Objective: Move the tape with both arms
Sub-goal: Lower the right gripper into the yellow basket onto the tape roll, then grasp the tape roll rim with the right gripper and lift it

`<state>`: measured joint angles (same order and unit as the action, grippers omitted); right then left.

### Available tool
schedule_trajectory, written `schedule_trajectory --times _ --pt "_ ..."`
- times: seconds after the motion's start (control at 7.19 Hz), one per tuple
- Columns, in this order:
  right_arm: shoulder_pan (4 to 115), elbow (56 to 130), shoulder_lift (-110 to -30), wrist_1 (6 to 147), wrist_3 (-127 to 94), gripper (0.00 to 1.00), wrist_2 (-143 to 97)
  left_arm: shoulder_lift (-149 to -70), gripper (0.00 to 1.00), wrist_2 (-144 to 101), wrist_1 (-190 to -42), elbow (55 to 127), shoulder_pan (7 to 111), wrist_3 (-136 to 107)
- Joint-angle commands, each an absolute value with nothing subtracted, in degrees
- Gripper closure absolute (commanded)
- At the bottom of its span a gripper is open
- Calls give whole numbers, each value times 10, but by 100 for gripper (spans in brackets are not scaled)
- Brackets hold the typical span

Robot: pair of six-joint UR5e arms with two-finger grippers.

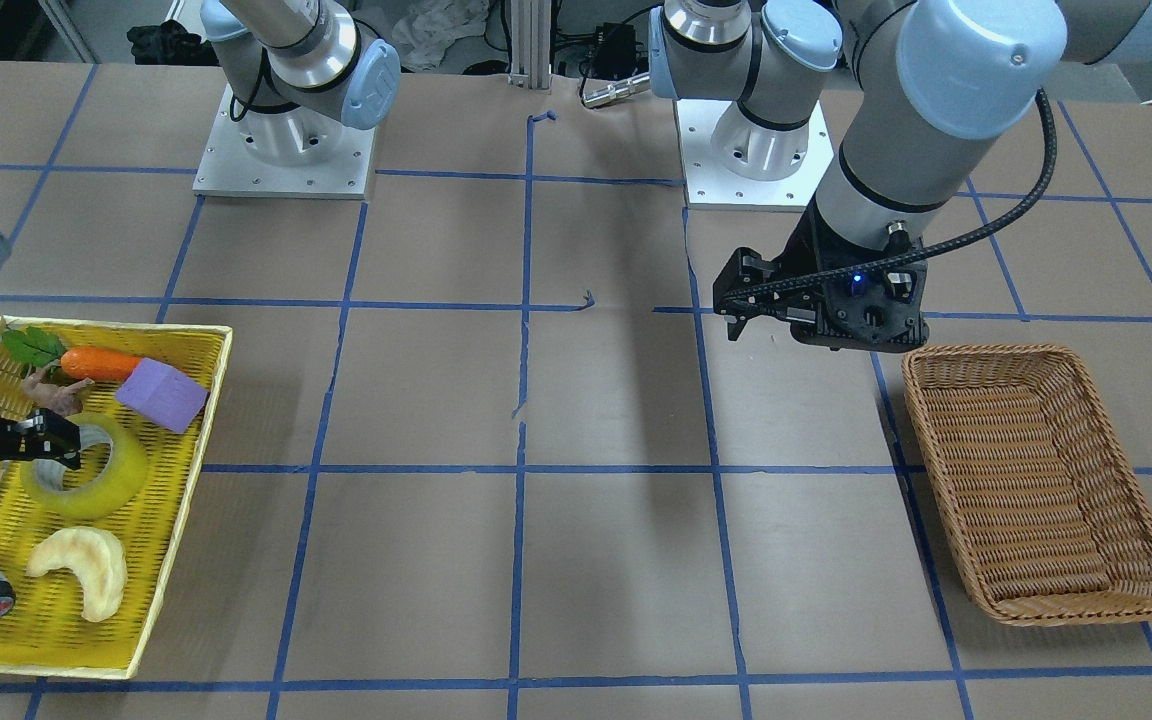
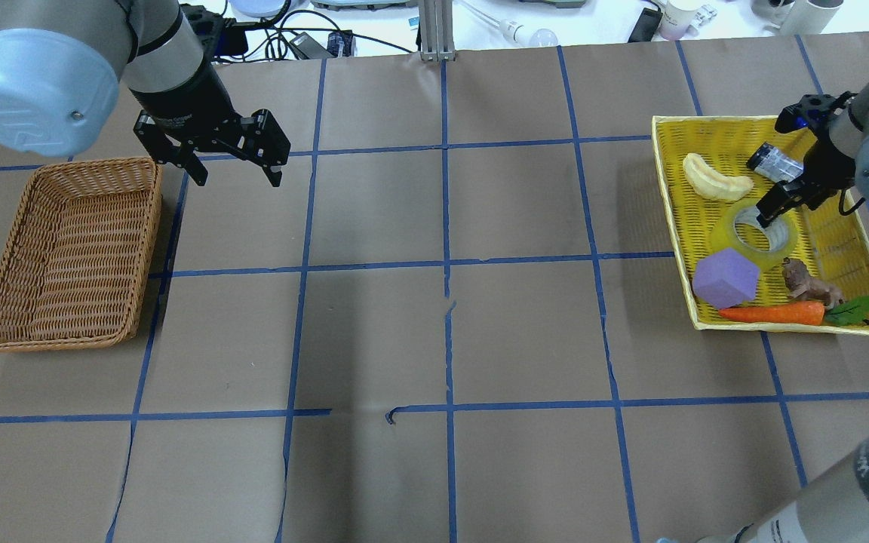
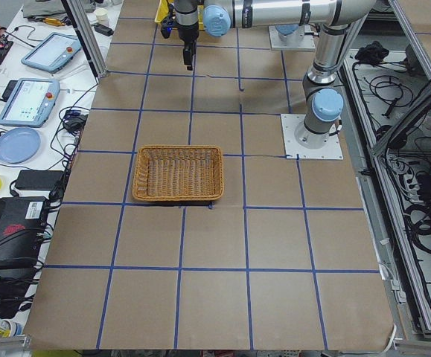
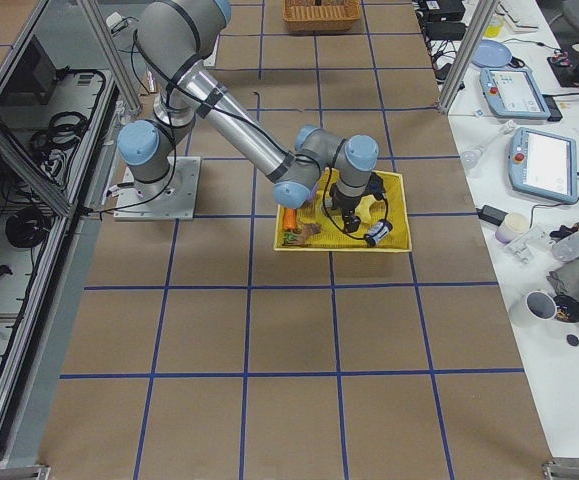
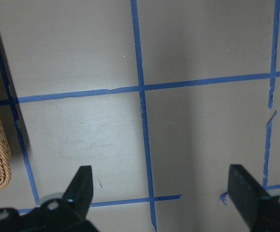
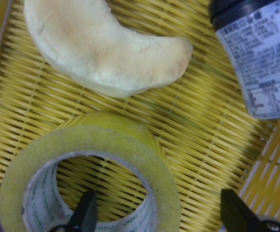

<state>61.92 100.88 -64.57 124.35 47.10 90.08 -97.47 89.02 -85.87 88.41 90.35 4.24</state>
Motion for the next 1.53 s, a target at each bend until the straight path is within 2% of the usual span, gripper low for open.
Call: schedule_trajectory --times 0.0,0.42,0.7,0.97,1.39 --pt "619 1015 -644 1248 479 100 905 -976 0 890 -859 885 904 46" --pt "619 998 -656 1243 470 100 904 -976 0 892 -858 886 904 45" --pt "629 926 -676 1191 461 100 897 -976 0 891 -858 885 904 45" --pt "712 865 -693 1126 371 100 899 -976 0 892 -857 885 903 45" --pt "879 863 -690 1126 120 100 896 -976 0 891 -856 885 903 45"
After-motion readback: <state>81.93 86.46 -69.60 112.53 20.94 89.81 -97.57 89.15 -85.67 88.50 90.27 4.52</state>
